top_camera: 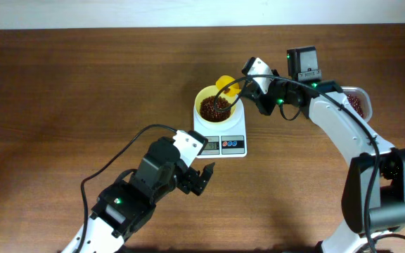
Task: Scoop item into bowl and weigh 50g on scale
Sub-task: 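Tilt the scoop slowly to trickle beans into the bowl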
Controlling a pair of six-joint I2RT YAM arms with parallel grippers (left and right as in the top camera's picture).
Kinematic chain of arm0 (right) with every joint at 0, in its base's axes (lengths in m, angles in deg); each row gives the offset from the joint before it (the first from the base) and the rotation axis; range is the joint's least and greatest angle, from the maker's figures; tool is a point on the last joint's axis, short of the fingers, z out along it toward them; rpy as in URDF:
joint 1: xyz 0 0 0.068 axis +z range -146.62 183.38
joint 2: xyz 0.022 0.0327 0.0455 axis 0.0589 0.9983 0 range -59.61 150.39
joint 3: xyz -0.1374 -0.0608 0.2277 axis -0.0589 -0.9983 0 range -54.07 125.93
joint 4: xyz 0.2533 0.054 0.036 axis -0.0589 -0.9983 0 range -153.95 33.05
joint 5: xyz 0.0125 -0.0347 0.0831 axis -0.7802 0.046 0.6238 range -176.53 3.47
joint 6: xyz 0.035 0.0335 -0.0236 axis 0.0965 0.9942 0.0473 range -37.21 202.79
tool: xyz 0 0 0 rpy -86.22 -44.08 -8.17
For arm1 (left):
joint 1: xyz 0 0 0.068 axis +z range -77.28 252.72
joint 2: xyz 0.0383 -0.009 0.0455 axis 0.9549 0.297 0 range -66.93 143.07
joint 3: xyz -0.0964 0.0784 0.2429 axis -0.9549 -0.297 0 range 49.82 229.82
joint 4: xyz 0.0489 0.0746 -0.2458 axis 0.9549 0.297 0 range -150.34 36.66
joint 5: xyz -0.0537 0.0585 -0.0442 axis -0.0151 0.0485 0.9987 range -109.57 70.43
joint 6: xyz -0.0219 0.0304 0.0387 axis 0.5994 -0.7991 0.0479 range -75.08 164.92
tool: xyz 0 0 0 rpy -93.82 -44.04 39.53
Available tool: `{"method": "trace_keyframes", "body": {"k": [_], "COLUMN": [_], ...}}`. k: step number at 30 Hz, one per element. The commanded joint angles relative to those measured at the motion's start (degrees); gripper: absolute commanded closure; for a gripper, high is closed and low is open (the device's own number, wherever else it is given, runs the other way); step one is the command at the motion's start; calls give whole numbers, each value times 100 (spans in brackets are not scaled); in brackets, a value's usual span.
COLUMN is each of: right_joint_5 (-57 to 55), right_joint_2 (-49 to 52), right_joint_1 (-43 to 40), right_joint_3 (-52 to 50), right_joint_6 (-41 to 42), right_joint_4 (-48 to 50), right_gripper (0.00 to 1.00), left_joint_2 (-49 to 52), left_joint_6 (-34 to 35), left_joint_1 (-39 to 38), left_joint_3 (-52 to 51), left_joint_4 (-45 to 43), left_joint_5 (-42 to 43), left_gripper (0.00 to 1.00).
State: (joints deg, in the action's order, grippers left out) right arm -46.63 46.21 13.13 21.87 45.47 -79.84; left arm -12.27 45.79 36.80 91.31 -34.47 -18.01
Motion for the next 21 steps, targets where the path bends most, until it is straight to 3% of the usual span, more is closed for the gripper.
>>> {"method": "trace_keyframes", "body": {"k": [1,7,21], "right_joint_5": [52,192,619], "right_joint_2": [37,35,35], "right_joint_1": [35,42,39], "right_joint_3": [22,24,24], "right_joint_6": [22,28,28], "right_joint_4": [-120,251,-31], "right_gripper": [96,96,96], "left_joint_2": [-2,-2,-2], "left_joint_6": [-90,-90,-90], "left_joint_1": [20,20,20], "left_joint_3": [-15,-15,-15], "left_joint_4": [-11,-9,-9], "left_joint_5": [63,63,63], "left_gripper": [1,1,1]}}
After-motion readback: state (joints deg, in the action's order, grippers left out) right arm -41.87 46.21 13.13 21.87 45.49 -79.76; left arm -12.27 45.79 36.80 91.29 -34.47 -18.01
